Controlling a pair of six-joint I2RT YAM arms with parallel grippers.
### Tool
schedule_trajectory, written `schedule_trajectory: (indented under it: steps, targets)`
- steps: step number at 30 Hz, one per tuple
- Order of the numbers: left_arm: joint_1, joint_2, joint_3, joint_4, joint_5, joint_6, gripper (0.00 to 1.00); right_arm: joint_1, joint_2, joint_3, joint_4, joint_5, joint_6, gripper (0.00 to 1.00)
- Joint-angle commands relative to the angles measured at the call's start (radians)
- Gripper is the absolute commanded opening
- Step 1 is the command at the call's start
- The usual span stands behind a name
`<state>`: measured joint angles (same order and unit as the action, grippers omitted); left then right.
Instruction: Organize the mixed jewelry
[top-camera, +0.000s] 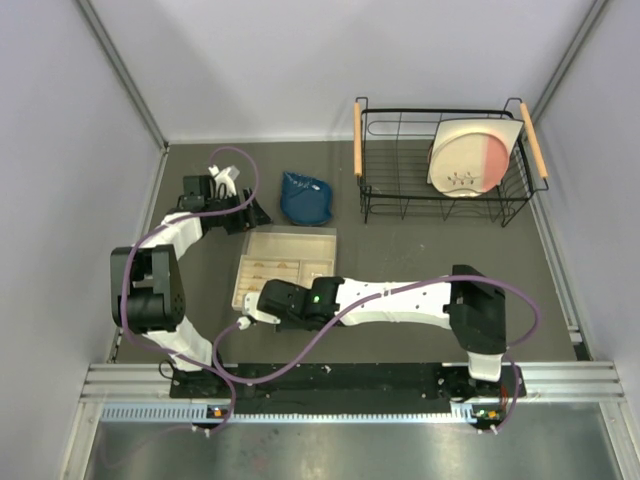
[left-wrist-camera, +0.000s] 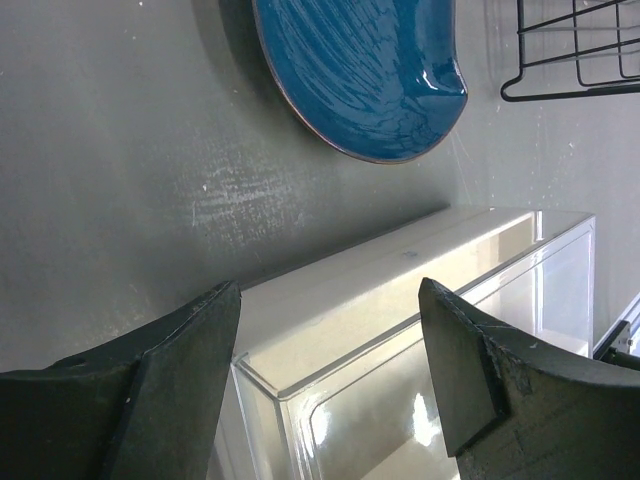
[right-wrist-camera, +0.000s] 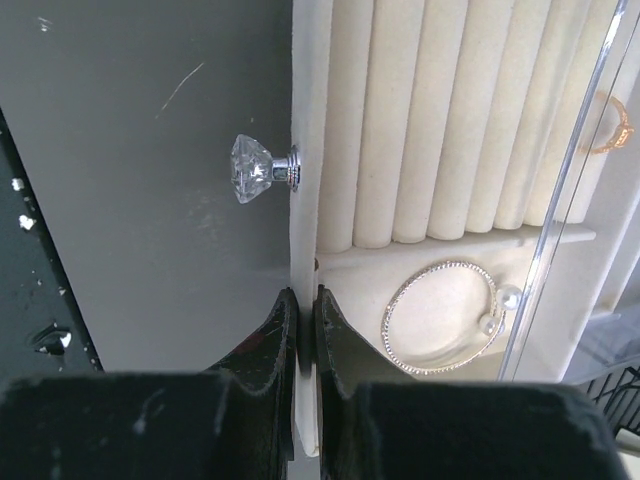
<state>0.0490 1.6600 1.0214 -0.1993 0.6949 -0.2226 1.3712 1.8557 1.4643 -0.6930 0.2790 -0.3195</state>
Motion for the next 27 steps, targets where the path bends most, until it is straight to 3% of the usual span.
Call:
schedule_trajectory:
  steps: [1,14,16,17,21,27]
  targets:
    - [-0.023,0.030,0.003,-0.048,-0.009,0.029,0.77,-0.009,0.003,0.065,0.095,0.110,-0.036,0.00]
    - [-0.034,0.037,0.005,-0.049,0.000,0.031,0.77,-0.026,0.016,0.099,0.093,0.164,-0.064,0.00]
    - [-0.037,0.037,0.006,-0.048,-0.005,0.031,0.77,-0.027,0.019,0.106,0.093,0.175,-0.066,0.03]
    - [-0.040,0.038,0.006,-0.049,-0.003,0.031,0.77,-0.027,0.022,0.113,0.089,0.189,-0.066,0.11]
    - [-0.043,0.040,0.006,-0.049,-0.003,0.032,0.77,-0.029,0.025,0.123,0.089,0.207,-0.069,0.26]
    - [-0.043,0.041,0.006,-0.049,-0.001,0.032,0.77,-0.034,0.039,0.131,0.087,0.230,-0.064,0.35]
